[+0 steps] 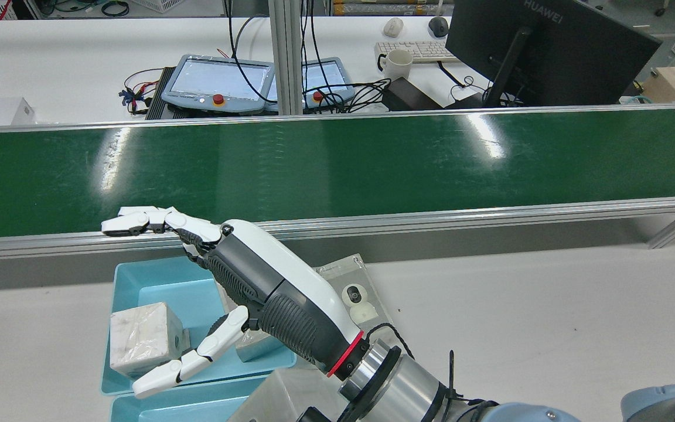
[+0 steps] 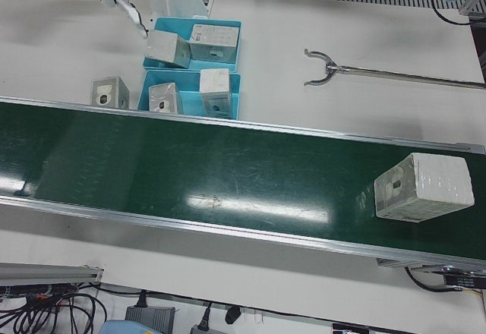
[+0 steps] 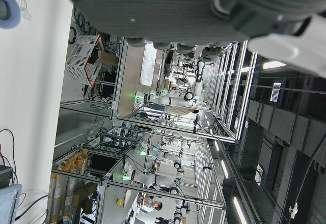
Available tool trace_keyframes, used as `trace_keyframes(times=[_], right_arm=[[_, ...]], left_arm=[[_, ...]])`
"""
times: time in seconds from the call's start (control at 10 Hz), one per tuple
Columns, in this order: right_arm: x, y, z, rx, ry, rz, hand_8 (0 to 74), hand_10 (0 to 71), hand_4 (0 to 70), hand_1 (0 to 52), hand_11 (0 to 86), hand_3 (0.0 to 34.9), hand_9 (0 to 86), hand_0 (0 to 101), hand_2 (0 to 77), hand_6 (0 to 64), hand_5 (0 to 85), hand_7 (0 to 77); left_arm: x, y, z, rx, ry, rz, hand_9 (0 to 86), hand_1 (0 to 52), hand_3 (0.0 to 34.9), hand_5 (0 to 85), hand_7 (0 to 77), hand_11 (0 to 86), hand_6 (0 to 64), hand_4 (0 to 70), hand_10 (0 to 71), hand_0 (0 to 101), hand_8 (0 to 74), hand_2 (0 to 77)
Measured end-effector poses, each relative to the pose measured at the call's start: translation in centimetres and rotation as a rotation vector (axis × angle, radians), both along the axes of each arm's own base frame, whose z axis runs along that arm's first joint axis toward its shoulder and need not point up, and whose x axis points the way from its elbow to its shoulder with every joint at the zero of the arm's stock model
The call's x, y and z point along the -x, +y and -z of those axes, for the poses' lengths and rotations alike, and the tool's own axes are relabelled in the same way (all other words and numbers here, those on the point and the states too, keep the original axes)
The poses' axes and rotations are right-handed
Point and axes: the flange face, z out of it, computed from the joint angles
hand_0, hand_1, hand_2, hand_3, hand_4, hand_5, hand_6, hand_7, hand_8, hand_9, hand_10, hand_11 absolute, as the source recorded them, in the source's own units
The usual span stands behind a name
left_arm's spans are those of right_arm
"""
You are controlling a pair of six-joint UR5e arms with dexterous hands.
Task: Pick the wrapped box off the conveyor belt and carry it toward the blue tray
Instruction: 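Release the wrapped box in the blue tray and raise the right hand, then move the open right hand above the conveyor belt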
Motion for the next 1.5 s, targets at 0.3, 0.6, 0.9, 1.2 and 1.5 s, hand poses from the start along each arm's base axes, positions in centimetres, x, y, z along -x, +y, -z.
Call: trace_keyframes(times=[0.3, 0.6, 0.9, 1.2, 1.5], right_arm=[[-3.5, -4.4, -2.4, 0.012, 0.037, -0.098, 0.0, 3.8, 17.5, 14.2, 4.9, 29.8, 1.6, 47, 17.5, 0.0, 25.1, 18.5], [-12.0, -12.4, -6.9, 0.038, 0.100, -0.261, 0.0, 0.0, 15.8, 18.5, 1.6, 29.5, 1.6, 49, 19.6, 0.0, 28.9, 19.1], [-17.0, -15.6, -9.6, 0.097, 0.142, -0.347, 0.0, 0.0, 13.1, 16.9, 1.6, 29.7, 1.6, 49, 16.9, 0.0, 16.4, 19.1], [-18.0, -16.4, -10.6, 0.144, 0.128, -0.352, 0.0, 0.0, 8.7, 15.3, 1.6, 29.8, 2.2, 48, 13.6, 0.0, 16.9, 19.1], [-18.9, -17.1, -11.6, 0.213, 0.051, -0.359, 0.0, 0.0, 8.2, 11.5, 1.6, 29.8, 2.2, 45, 12.5, 0.0, 15.8, 19.1]], left_arm=[[0.0, 0.0, 0.0, 0.000, 0.000, 0.000, 0.0, 0.0, 0.0, 0.5, 0.5, 0.0, 0.5, 0.5, 0.5, 0, 0.5, 1.1], [0.0, 0.0, 0.0, 0.000, 0.000, 0.000, 0.0, 0.0, 0.0, 0.5, 0.5, 0.0, 0.5, 0.5, 0.5, 0, 0.5, 0.5], [0.0, 0.0, 0.0, 0.000, 0.000, 0.000, 0.0, 0.0, 0.0, 0.5, 0.5, 0.0, 0.5, 0.5, 0.5, 0, 0.5, 0.5], [0.0, 0.0, 0.0, 0.000, 0.000, 0.000, 0.0, 0.0, 0.0, 0.5, 0.5, 0.0, 0.0, 0.5, 0.5, 0, 0.5, 1.1], [0.0, 0.0, 0.0, 0.000, 0.000, 0.000, 0.5, 0.0, 0.0, 0.5, 0.5, 0.0, 0.5, 0.5, 0.5, 0, 0.0, 1.1]])
